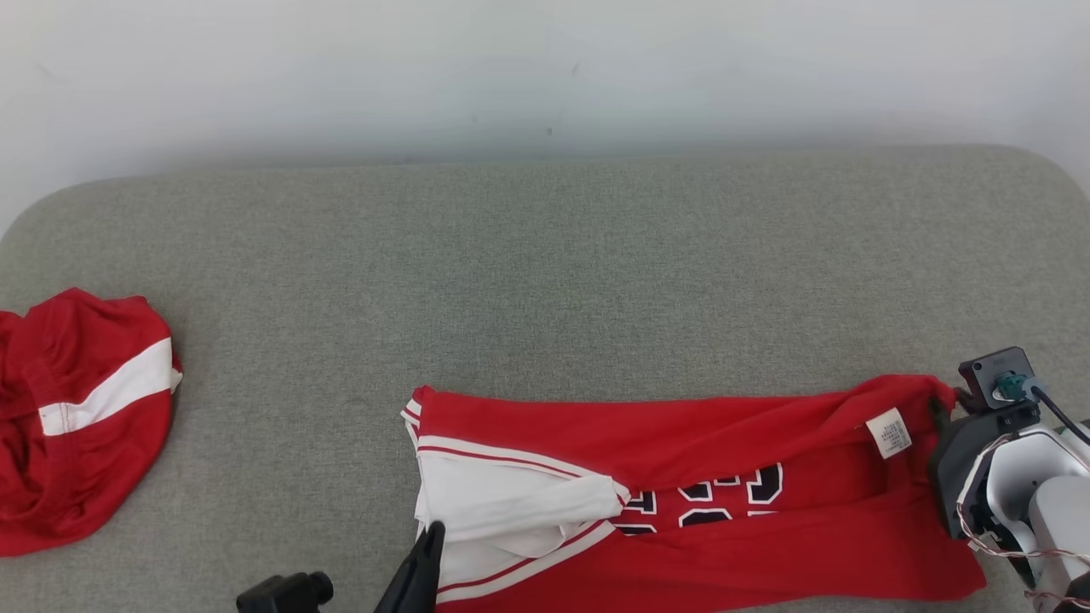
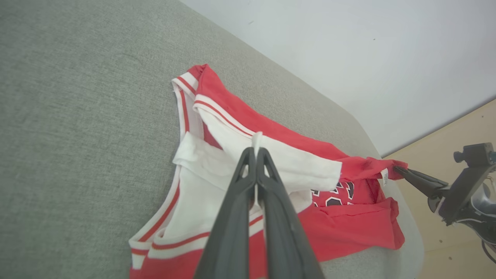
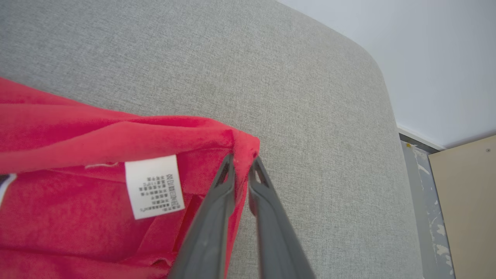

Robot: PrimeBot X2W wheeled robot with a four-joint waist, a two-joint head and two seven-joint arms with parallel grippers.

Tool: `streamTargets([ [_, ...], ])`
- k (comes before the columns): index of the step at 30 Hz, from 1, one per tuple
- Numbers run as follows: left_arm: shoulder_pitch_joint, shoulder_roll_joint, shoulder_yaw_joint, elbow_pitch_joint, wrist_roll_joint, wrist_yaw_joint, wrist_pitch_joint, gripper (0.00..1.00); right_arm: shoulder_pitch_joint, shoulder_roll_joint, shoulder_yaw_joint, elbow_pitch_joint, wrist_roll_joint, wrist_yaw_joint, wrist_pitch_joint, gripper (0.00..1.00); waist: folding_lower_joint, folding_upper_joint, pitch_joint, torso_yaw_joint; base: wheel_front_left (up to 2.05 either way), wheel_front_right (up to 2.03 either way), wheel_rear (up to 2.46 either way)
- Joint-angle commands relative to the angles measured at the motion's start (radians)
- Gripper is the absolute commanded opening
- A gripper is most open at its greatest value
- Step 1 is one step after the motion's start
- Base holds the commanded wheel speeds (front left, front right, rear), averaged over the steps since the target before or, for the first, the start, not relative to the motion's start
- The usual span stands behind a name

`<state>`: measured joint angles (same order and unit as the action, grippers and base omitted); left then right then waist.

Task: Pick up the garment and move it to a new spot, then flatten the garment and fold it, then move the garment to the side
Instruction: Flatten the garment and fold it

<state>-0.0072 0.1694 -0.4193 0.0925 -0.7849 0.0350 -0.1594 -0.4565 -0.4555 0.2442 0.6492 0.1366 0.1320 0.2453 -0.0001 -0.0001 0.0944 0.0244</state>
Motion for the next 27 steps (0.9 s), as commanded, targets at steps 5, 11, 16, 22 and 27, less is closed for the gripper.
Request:
streamTargets([
  [5, 0.029, -0.007, -0.009, 0.040, 0.000, 0.003, -0.008, 0.17, 0.051, 0.012, -0.050, -0.048, 0.008, -0.002, 0.010, 1.00, 0.0001, 0.0001, -0.020, 0.007, 0.00, 0.00, 0.00],
  [11, 0.055, -0.016, -0.014, 0.081, -0.011, 0.004, -0.018, 1.00, 0.133, 0.044, -0.151, -0.145, 0.017, -0.002, 0.015, 1.00, 0.0001, 0.0001, -0.049, 0.006, 0.00, 0.00, 0.00],
  [16, 0.065, -0.007, -0.006, 0.110, 0.012, -0.006, -0.057, 1.00, 0.210, 0.117, -0.254, -0.233, 0.038, -0.002, 0.025, 1.00, 0.0001, 0.0001, -0.077, 0.003, 0.00, 0.00, 0.00],
  [22, 0.062, 0.020, 0.057, 0.110, 0.094, -0.018, -0.103, 1.00, 0.280, 0.211, -0.366, -0.304, 0.070, -0.002, 0.041, 1.00, 0.0001, 0.0001, -0.105, 0.005, 0.00, 0.00, 0.00],
  [27, 0.056, 0.010, 0.145, 0.053, 0.196, -0.028, -0.106, 1.00, 0.304, 0.272, -0.433, -0.327, 0.077, -0.002, 0.047, 1.00, 0.0001, 0.0001, -0.109, 0.010, 0.00, 0.00, 0.00],
])
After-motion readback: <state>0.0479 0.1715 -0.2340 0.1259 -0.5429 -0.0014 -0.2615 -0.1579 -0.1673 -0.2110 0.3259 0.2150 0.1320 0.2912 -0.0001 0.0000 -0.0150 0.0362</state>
